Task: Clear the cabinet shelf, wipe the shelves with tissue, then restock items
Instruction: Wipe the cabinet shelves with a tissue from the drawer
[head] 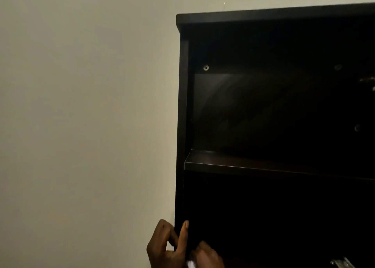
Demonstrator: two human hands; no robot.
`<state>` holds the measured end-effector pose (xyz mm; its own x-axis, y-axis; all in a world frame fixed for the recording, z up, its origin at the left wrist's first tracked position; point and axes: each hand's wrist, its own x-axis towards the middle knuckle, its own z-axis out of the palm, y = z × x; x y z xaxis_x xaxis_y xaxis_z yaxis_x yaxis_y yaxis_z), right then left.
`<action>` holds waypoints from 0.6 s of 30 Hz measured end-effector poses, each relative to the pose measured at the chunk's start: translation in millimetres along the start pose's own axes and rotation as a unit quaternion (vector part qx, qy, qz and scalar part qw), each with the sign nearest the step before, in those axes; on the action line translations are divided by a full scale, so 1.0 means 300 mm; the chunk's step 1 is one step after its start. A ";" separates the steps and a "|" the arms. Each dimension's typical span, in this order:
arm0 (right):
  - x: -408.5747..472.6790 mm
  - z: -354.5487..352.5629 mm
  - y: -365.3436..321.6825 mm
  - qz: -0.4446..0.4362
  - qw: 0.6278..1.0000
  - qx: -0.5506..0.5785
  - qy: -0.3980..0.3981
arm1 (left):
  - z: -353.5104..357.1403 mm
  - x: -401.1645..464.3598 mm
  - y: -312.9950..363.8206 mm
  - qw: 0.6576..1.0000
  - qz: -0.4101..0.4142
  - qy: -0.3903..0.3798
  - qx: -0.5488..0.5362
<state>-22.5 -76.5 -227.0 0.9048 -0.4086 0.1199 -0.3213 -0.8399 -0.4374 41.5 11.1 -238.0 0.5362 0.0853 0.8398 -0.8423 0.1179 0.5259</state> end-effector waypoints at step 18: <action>-0.375 -0.891 0.136 0.095 0.861 -0.026 0.499 | 0.025 0.347 0.216 0.994 0.047 0.032 -0.090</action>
<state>-212.0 -160.3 -19.9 0.1521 -0.6225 0.7677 -0.4720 -0.7282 -0.4970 42.3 20.3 -115.4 0.4624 0.1658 0.8710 -0.8687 0.2814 0.4076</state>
